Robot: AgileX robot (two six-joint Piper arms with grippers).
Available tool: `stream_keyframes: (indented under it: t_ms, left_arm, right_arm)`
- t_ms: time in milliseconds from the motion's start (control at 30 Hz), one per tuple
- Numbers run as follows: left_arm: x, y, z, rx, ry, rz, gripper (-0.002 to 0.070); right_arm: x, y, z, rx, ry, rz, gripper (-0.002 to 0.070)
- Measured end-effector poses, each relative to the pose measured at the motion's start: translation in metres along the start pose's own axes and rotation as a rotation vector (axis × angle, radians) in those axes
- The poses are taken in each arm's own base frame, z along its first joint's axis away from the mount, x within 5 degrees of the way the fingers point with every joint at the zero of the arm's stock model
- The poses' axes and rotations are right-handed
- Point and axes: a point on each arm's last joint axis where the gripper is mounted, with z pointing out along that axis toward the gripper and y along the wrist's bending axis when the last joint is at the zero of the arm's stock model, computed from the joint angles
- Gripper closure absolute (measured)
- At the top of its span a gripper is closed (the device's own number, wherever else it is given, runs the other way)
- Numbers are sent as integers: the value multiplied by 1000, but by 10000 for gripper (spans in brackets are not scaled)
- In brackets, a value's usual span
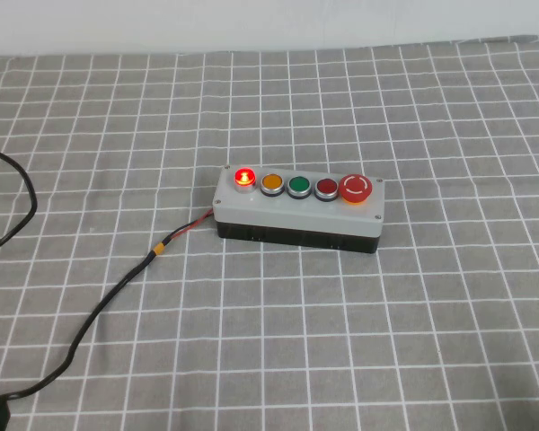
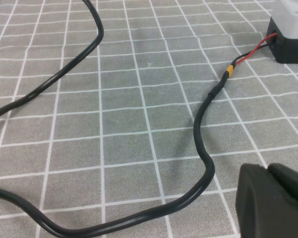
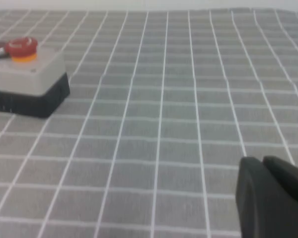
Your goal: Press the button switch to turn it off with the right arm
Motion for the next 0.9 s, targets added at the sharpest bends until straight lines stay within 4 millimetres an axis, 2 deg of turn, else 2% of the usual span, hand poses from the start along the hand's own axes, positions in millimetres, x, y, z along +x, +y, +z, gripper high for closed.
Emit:
stream_keyframes:
  t_ms: [900]
  left_arm:
    - [0, 0, 0, 0, 0, 0, 678]
  right_arm:
    - [-39, 1, -9, -11, -442, -1, 692]
